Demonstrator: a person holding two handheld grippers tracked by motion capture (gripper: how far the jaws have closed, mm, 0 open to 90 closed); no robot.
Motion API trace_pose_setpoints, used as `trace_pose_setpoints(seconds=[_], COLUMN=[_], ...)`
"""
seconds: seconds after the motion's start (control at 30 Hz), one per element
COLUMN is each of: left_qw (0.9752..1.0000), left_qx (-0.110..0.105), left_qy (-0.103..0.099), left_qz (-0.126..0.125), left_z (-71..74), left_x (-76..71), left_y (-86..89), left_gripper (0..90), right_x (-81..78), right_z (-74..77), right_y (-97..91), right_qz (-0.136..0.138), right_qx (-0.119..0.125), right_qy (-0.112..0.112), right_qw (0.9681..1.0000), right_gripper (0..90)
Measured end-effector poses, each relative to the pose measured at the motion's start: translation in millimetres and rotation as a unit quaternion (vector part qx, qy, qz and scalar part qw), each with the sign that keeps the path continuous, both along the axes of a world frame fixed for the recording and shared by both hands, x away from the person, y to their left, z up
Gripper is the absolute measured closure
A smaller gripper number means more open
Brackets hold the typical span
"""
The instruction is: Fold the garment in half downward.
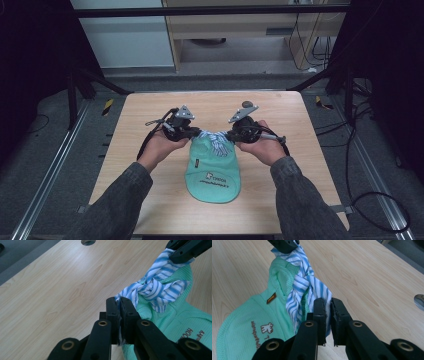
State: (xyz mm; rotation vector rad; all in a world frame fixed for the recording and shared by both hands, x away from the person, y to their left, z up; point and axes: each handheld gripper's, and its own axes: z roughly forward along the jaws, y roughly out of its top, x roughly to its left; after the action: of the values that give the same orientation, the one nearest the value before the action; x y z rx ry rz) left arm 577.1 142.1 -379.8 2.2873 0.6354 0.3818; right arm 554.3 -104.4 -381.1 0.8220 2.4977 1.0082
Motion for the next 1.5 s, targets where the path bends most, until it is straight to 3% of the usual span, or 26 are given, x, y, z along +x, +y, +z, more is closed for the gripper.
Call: trace_pose_setpoints(seconds=[0.67,1.5], left_qw=[0.9998,0.9997], left_qx=[-0.001,0.002], left_qy=[-0.019,-0.025], left_qz=[-0.004,0.002], left_z=[15.2,19.1], left_x=[1.1,7.6], left_y=[-3.4,-2.0], left_gripper=[86.4,86.4], right_x=[3.2,13.8], right_z=[14.0,21.2], right_y=[-2.6,1.8], right_qz=[0.004,0.01], right_qx=[-0.01,-0.028], right_qy=[-0.021,-0.03], right_qw=[0.9997,0.9991], right_gripper=[83.1,83.1])
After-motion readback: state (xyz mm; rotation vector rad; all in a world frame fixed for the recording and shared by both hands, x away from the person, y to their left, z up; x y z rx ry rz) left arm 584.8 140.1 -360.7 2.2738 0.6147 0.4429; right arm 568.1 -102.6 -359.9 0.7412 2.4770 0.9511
